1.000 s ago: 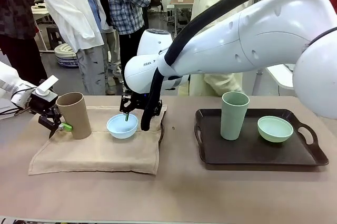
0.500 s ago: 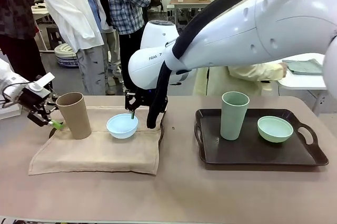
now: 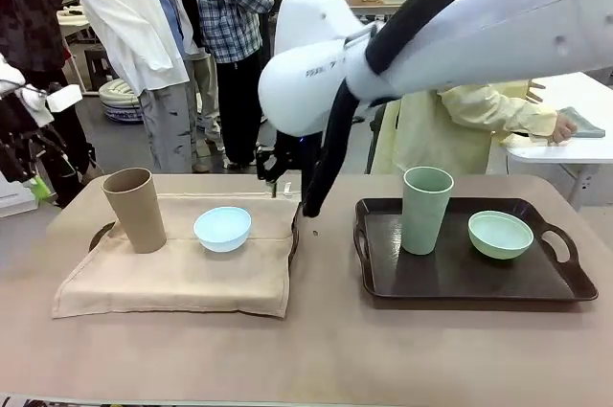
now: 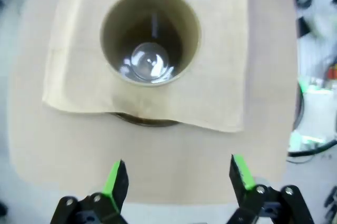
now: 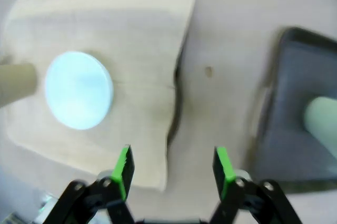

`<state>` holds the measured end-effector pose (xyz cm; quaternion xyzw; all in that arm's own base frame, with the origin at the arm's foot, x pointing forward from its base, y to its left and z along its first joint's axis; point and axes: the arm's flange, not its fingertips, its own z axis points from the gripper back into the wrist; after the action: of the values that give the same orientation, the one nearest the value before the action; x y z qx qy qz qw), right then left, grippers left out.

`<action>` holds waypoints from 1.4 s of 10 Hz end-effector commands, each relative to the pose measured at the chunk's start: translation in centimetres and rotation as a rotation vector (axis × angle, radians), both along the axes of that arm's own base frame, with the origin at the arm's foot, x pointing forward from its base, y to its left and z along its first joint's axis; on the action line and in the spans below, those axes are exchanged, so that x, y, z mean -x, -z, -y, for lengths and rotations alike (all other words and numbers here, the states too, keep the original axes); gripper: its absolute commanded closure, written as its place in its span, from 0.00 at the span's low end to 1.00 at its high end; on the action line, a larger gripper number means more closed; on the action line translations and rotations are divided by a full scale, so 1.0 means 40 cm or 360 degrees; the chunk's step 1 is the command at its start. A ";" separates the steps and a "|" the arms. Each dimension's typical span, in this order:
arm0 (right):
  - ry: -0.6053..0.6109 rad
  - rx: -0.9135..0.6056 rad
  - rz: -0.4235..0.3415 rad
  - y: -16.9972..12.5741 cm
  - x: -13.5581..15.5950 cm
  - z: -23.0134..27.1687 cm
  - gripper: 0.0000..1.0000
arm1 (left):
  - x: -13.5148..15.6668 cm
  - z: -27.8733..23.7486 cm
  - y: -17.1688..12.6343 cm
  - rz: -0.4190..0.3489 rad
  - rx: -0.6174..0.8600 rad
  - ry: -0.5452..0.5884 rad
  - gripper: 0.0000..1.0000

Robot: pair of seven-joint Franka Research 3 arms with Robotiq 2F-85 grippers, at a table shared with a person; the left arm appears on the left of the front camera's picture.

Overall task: Set up a tray with a mat and arrange the tableware.
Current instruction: Place the Picnic Bowl and Reusable plastic cup back onto the Handle tray in front of the human's position.

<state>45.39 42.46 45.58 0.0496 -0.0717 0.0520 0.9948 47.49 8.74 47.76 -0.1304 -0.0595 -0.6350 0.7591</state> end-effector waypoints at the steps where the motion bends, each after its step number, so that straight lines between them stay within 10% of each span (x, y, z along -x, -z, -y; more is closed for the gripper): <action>1: 0.0024 0.0166 0.0023 -0.104 0.072 0.064 0.21 | 0.059 0.092 -0.070 -0.0054 -0.0149 -0.0117 0.00; 8: 0.0263 0.0190 -0.0013 -0.328 0.069 0.169 0.21 | 0.029 0.420 -0.273 0.0426 -0.0375 -0.1170 0.00; 9: 0.0242 0.0158 -0.0047 -0.311 0.045 0.172 0.21 | 0.048 0.370 -0.283 0.0360 -0.0179 -0.0928 0.00; 14: 0.0207 0.0192 0.0045 -0.343 0.082 0.186 0.21 | 0.048 0.370 -0.283 0.0360 -0.0179 -0.0928 0.00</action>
<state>42.16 35.38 59.34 -0.0125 -0.0845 -0.0060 0.9963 45.83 -5.91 58.89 0.0180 -0.1409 -0.3975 0.9065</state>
